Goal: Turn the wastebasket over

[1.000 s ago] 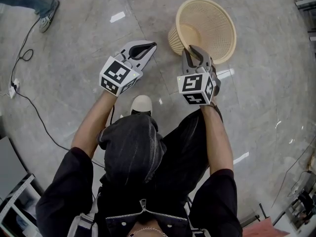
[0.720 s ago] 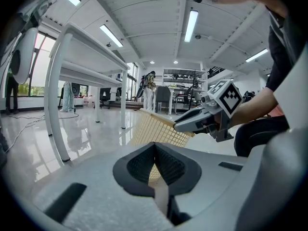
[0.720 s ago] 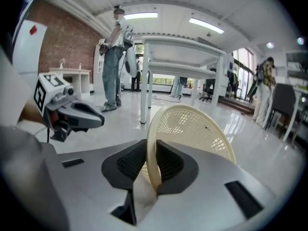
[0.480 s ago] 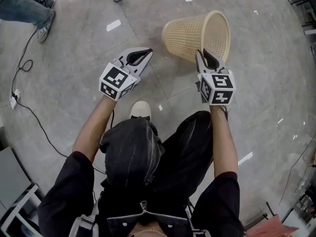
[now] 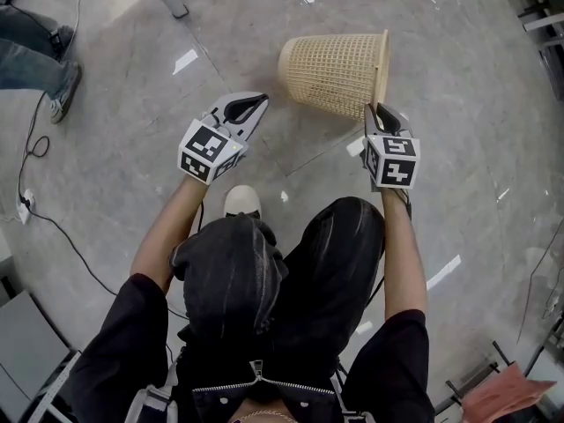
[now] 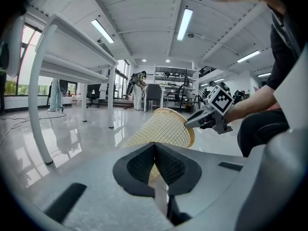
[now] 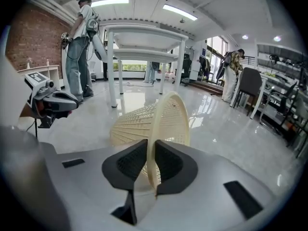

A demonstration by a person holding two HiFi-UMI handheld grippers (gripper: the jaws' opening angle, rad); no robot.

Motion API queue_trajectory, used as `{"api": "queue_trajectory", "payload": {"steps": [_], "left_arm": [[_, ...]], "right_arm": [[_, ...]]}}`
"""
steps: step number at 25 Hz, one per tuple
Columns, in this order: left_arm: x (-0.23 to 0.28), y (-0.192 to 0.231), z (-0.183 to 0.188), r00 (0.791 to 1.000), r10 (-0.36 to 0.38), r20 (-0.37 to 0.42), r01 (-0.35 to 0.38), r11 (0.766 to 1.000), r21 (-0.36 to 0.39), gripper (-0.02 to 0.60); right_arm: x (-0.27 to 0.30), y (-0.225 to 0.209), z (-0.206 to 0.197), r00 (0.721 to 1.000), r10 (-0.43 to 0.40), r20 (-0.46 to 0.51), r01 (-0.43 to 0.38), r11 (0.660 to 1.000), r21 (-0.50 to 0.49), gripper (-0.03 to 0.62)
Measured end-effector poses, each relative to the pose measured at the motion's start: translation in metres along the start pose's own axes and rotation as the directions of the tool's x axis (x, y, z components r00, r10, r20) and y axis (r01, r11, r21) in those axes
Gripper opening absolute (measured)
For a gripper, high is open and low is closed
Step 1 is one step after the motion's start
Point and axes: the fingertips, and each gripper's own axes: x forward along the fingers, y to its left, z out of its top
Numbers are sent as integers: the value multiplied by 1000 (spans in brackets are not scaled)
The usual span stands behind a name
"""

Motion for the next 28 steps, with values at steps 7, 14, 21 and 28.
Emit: {"api": "queue_trajectory", "payload": {"steps": [7,14,21,28], "left_arm": [[25,-6,-15,1000,4,12,-4,1000,-14,3],[58,5,-28,1000,11,14,-10,999,-40,5],[95,18,-43,1000,-11,-22,10,998,-63,38],[120,26,-59,997,-39,-62,33,996,-88,126]], "right_arm": [[-5,-25,-42,997,-59,-55,60,998,20,55],[-5,-36,-62,996,-73,-43,77,993,93,58],[-10,-35,-54,996,-81,23,79,992,94,63],[-10,-45,-34,992,-106,75,97,989,112,78]]}}
